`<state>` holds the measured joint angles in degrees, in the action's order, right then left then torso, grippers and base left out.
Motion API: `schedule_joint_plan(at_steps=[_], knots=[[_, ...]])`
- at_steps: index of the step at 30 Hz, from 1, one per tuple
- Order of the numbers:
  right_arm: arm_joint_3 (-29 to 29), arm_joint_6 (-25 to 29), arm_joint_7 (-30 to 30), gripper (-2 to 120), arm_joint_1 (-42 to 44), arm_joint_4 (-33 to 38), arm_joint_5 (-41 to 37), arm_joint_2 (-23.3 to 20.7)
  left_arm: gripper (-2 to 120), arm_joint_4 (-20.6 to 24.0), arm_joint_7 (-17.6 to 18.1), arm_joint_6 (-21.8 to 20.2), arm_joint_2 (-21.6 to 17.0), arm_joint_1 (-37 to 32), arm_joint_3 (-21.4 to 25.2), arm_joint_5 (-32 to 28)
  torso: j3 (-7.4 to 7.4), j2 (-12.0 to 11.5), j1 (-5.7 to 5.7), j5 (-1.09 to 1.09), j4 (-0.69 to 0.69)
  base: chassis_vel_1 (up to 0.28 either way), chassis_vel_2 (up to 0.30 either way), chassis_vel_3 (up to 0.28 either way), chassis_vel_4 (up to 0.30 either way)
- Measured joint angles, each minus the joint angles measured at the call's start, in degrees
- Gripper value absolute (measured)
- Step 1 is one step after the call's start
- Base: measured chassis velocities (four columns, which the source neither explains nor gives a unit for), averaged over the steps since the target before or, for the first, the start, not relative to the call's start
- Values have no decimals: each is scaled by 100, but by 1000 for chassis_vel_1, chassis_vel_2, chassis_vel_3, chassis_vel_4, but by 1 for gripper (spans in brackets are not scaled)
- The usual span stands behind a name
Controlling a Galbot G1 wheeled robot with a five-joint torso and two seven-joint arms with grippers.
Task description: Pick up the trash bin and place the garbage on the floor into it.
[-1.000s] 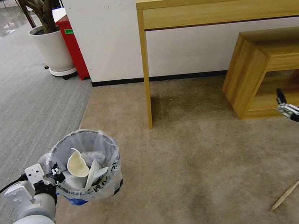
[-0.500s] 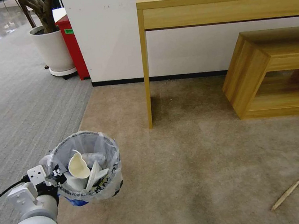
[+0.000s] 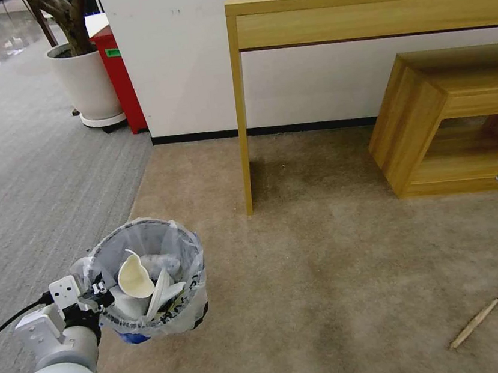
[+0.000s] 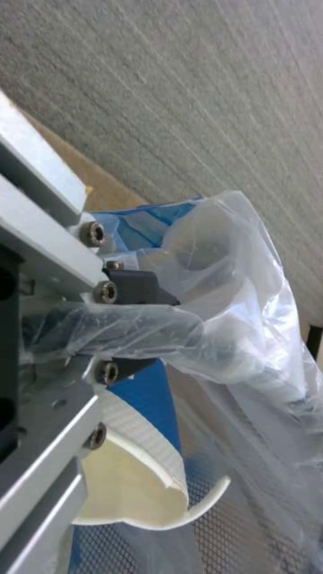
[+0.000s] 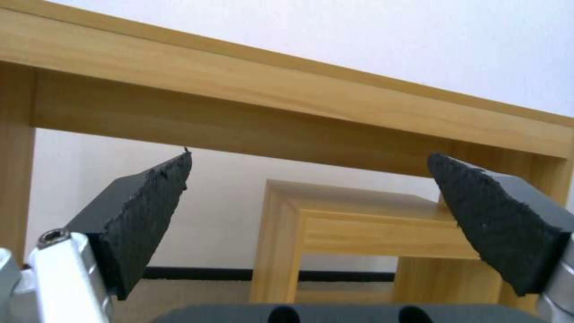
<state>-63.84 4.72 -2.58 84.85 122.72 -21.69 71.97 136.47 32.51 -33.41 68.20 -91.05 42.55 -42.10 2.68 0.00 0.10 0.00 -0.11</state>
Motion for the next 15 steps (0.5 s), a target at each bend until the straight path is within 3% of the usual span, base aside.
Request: schedule_joint_plan(at_steps=[15], knots=[[129,-11,-50,100,44,34,34,37,1,-27,-70,25,18,59,-34,-19,0,0,0,0,-1,-68,-72,-75,-79]])
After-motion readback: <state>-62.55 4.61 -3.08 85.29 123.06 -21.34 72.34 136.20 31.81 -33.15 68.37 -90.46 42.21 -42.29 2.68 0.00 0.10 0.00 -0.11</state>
